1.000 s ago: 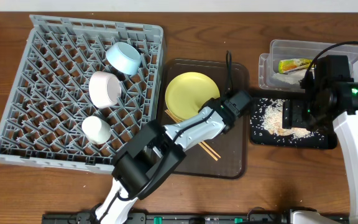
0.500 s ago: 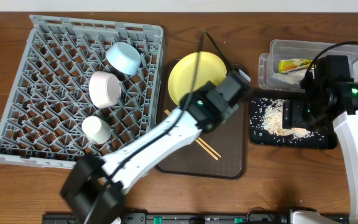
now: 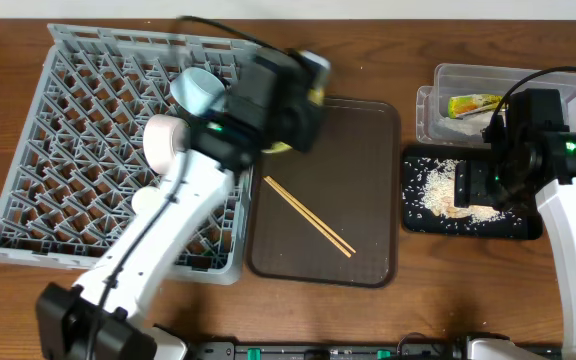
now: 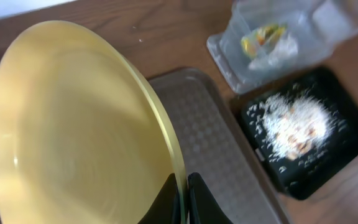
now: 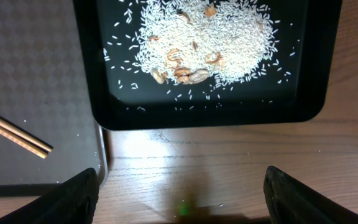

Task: Sort waste into correct bins and load items into the dishwasher
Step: 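Lift the yellow plate and stand it upright in the rack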

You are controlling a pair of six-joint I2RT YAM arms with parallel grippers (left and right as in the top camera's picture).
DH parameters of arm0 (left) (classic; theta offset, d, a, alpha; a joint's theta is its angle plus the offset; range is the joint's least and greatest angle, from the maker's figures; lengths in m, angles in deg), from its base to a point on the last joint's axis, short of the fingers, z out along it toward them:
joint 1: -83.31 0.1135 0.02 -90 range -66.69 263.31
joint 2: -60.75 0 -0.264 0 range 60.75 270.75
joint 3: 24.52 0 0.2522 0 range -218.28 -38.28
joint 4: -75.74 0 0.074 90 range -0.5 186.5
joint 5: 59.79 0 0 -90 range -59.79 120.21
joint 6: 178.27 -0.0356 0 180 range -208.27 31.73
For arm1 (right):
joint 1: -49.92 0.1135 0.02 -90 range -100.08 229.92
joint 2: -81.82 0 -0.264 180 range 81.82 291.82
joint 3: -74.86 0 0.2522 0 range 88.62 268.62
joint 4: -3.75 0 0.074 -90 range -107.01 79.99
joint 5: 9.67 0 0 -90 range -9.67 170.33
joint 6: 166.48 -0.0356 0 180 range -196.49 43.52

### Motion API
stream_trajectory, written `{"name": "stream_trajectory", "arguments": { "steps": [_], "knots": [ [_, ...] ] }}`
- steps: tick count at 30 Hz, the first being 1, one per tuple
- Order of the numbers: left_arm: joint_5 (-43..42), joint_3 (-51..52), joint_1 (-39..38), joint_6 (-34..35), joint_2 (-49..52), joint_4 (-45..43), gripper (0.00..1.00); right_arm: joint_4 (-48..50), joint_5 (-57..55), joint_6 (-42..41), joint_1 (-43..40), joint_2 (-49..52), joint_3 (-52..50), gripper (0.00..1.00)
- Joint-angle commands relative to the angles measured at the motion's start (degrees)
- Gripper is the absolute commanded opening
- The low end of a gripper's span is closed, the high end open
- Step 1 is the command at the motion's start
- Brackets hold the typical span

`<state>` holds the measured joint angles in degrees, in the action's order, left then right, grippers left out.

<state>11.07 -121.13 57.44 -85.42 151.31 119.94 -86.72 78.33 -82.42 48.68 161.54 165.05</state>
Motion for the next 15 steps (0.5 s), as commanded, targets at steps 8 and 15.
{"name": "stream_trajectory", "arguments": {
  "steps": [8, 15],
  "knots": [
    [-27.1, -0.09, 17.57, 5.42, 0.2, -1.2, 0.06, -0.02, -0.55, -0.87, -1.05, -0.76, 0.94, 0.83],
    [-34.21, -0.09, 23.26, 7.89, 2.8, -1.95, 0.06, -0.02, -0.55, -0.87, -1.05, -0.76, 0.94, 0.83]
  ]
}}
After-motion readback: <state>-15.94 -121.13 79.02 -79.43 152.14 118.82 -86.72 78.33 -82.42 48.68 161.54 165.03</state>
